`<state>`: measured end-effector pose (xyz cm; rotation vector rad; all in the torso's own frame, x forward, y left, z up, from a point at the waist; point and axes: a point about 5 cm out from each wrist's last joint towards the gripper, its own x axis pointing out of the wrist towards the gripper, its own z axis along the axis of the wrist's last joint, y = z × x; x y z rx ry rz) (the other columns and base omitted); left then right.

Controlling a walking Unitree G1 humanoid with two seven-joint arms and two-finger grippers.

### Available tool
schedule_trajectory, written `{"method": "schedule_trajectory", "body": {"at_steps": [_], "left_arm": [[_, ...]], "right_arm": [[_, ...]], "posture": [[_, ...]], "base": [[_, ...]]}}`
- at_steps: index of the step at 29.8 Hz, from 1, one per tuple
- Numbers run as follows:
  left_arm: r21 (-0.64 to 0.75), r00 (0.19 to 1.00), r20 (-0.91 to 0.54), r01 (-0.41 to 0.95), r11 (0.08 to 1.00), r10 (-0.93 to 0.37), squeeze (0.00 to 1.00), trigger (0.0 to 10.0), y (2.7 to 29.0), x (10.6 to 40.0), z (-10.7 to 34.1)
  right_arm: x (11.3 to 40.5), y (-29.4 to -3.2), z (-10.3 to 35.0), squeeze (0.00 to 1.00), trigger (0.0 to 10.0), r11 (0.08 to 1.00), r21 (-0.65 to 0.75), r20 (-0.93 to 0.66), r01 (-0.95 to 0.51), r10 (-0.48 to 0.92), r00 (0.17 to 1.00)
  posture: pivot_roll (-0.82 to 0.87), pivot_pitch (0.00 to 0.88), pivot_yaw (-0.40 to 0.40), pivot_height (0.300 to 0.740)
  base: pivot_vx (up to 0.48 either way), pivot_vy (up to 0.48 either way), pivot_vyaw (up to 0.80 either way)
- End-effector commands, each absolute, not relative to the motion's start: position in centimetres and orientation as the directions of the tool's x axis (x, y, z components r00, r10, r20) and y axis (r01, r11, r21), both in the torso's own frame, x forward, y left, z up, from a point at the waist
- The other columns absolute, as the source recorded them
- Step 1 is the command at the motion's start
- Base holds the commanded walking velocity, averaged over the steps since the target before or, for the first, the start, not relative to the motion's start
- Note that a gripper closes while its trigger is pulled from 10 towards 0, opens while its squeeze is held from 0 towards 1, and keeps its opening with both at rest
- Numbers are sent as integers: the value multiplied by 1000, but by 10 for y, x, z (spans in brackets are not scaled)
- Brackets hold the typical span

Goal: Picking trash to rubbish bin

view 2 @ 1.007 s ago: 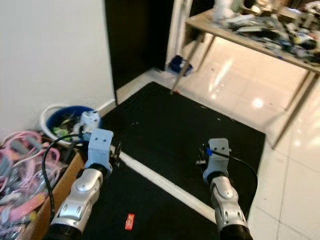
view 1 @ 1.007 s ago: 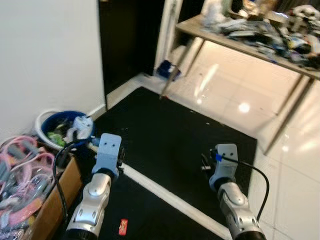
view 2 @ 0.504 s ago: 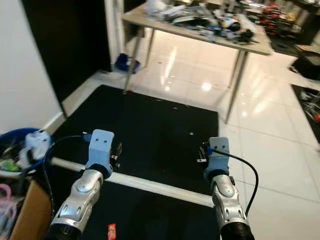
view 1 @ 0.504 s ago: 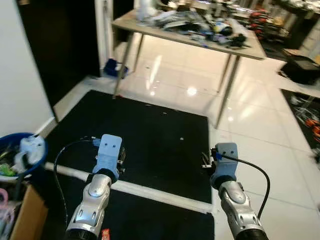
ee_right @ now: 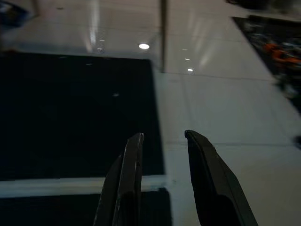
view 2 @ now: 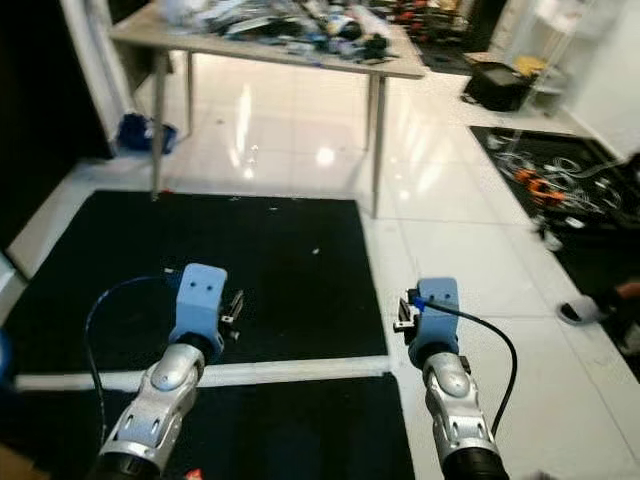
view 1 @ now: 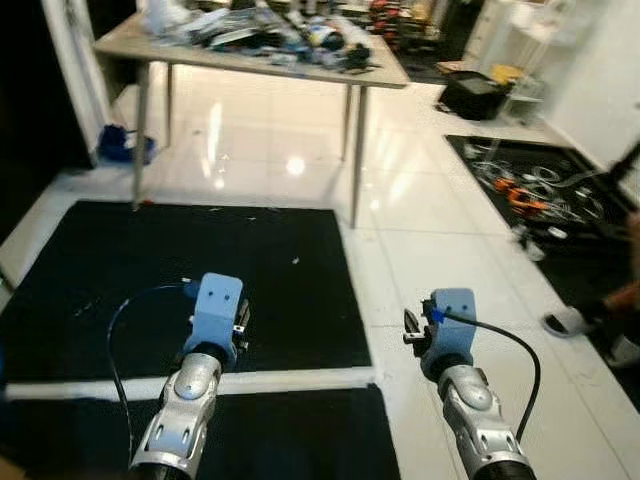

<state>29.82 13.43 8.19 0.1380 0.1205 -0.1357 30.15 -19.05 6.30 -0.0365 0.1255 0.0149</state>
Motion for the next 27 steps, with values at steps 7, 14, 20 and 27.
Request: {"method": "schedule_trajectory", "body": {"at_steps": [7,14,20,27], "left_arm": [[117,983,-96,169,979,-158,0,10000,127,297,86],[113,982,-90,175,978,-166,0,10000,126,297,87],[114,982,-87,176,978,-167,0,10000,126,297,87],[109,982,-83,177,978,-169,0,10000,126,298,87]], "right_arm": [[297,-189,57,0,10000,997,-61,-148,-45,36,988],[297,-189,57,0,10000,997,-58,-150,-42,33,988],[297,-189,56,0,10000,997,-56,-155,-46,36,987],[297,-190,55,0,10000,997,-62,-163,-41,30,986]], "posture": [[-17,86,-92,740],[-18,87,-91,740],[-18,87,-91,740],[-22,95,-95,740]], "base": [[36,0,0],[315,0,0],[323,0,0],[325,0,0]]}}
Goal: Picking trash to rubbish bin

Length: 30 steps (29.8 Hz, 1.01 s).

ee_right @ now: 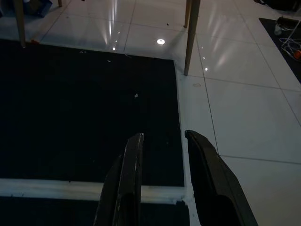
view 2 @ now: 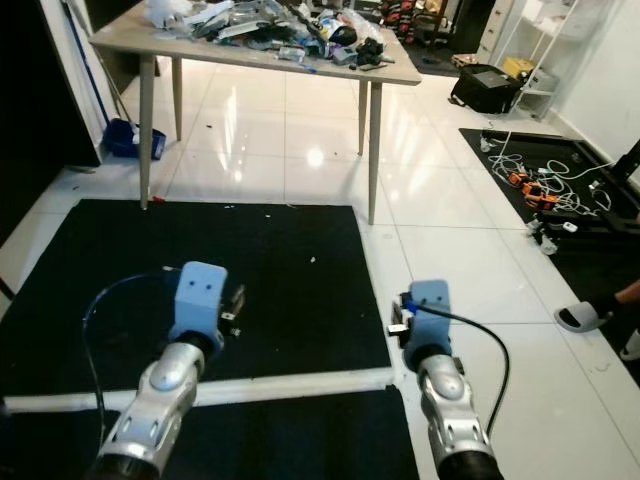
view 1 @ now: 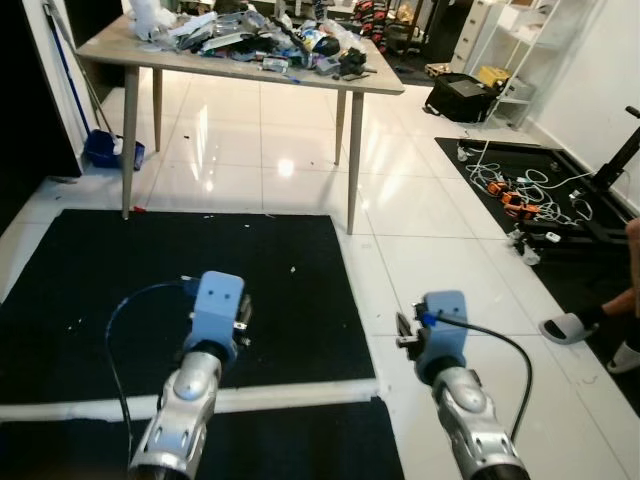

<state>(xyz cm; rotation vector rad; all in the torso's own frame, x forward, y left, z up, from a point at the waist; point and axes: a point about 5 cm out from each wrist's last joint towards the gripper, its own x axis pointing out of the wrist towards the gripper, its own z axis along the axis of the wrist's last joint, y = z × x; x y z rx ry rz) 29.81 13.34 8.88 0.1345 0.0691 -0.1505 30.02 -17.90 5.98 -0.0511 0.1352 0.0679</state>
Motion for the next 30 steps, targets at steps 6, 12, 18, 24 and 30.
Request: {"method": "schedule_trajectory", "body": {"at_steps": [6,12,18,24,30], "left_arm": [[108,982,-82,177,978,-168,0,10000,125,298,88],[106,984,-74,171,980,-163,0,10000,125,302,91],[103,984,-71,168,980,-161,0,10000,124,306,92],[103,984,-69,171,980,-164,0,10000,122,308,93],[99,983,-76,172,980,-165,0,10000,123,306,90]], "right_arm": [[298,-192,56,0,10000,998,-61,-163,-33,23,986],[301,-191,58,0,10000,998,-63,-163,-24,13,987],[302,-189,60,0,10000,998,-60,-156,-23,13,988],[303,-189,61,0,10000,998,-58,-152,-19,10,988],[302,-189,63,0,10000,998,-59,-146,-14,6,989]], "posture": [[-23,98,-97,740],[-29,108,-99,740],[-34,111,-99,740],[-44,121,-95,740],[-45,127,-97,740]], "base": [[325,0,0],[326,0,0],[326,0,0],[324,0,0],[316,0,0]]}}
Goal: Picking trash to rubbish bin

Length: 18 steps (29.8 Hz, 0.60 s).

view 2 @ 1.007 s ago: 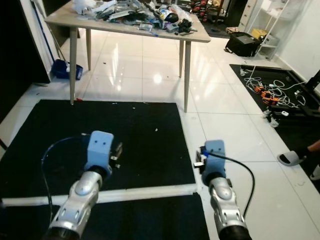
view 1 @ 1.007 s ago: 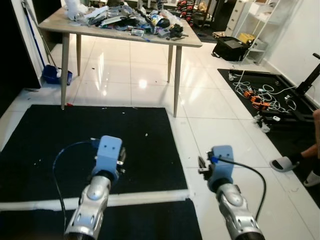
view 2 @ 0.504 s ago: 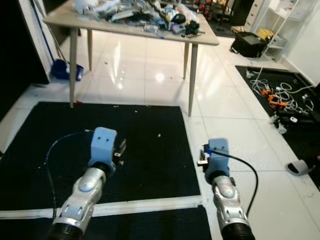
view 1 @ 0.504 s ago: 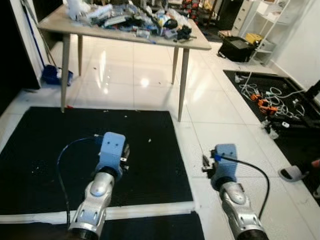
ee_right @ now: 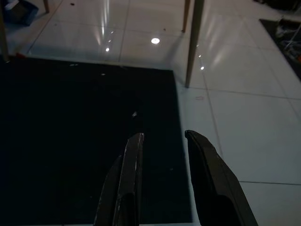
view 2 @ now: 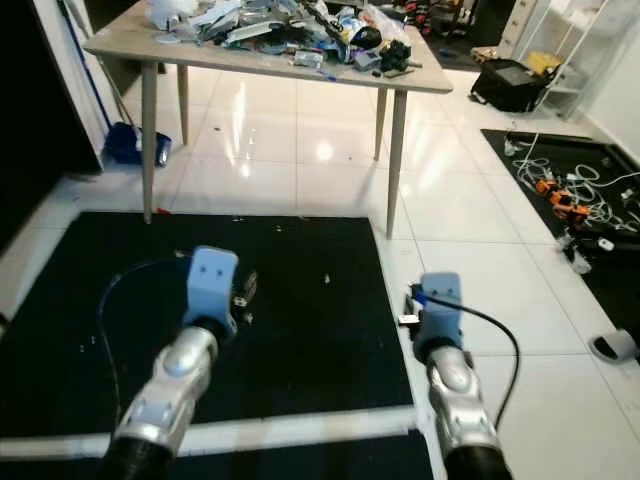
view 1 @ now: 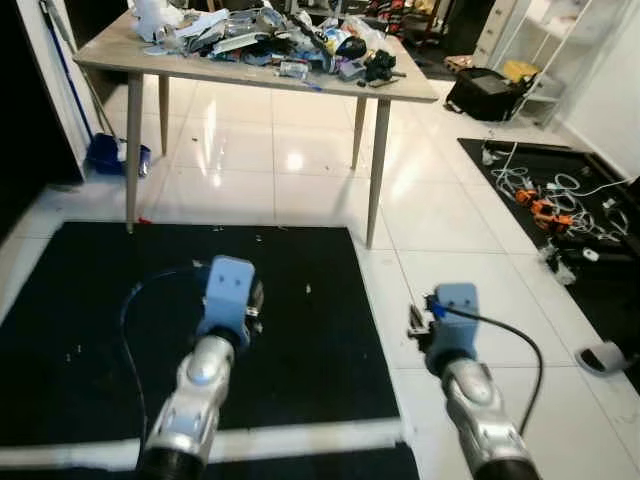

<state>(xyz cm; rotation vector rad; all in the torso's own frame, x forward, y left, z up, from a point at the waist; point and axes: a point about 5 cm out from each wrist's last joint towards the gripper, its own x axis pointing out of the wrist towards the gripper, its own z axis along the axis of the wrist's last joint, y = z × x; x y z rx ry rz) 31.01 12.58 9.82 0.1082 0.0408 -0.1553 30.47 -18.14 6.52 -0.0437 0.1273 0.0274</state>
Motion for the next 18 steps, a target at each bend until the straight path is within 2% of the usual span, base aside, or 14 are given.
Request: {"method": "schedule_trajectory", "body": {"at_steps": [1,18], "left_arm": [[98,983,-78,171,980,-164,0,10000,123,305,90],[92,984,-75,168,981,-161,0,10000,123,304,89]], "right_arm": [[302,-189,63,0,10000,998,-60,-146,-14,5,989],[304,-193,65,0,10000,997,-69,-144,-17,7,990]], "posture": [[-45,127,-97,740],[-67,120,-100,740]], "base": [[315,0,0],[313,0,0]]}}
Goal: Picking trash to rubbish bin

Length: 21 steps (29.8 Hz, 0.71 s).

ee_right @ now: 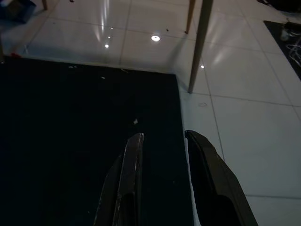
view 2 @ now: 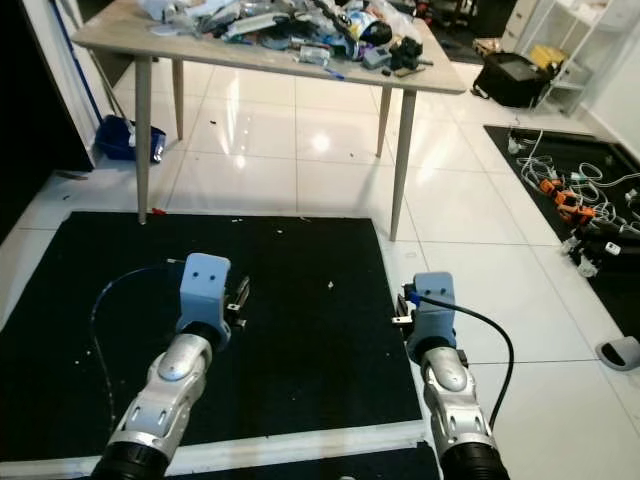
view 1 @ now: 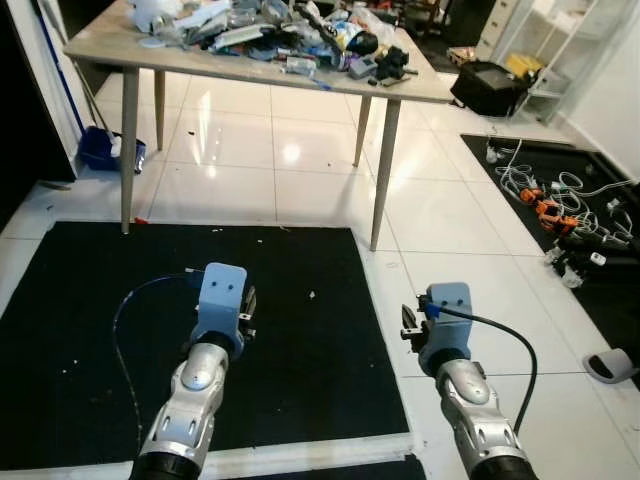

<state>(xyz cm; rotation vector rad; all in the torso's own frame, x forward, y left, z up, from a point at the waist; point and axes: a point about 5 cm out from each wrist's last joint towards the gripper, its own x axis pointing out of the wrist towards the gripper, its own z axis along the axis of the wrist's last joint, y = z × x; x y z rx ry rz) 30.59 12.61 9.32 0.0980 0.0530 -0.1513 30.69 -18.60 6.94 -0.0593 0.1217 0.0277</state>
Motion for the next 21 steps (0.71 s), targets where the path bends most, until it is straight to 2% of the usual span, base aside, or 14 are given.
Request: {"method": "schedule_trajectory", "body": {"at_steps": [1,21], "left_arm": [[94,984,-73,169,981,-162,0,10000,123,304,90],[109,983,-68,175,979,-168,0,10000,125,302,90]], "right_arm": [[304,-193,65,0,10000,997,-70,-144,-16,6,990],[307,-188,71,0,10000,998,-65,-99,-16,10,995]], "posture": [[-64,115,-101,740],[-38,97,-99,740]], "base": [[311,0,0],[308,0,0]]}}
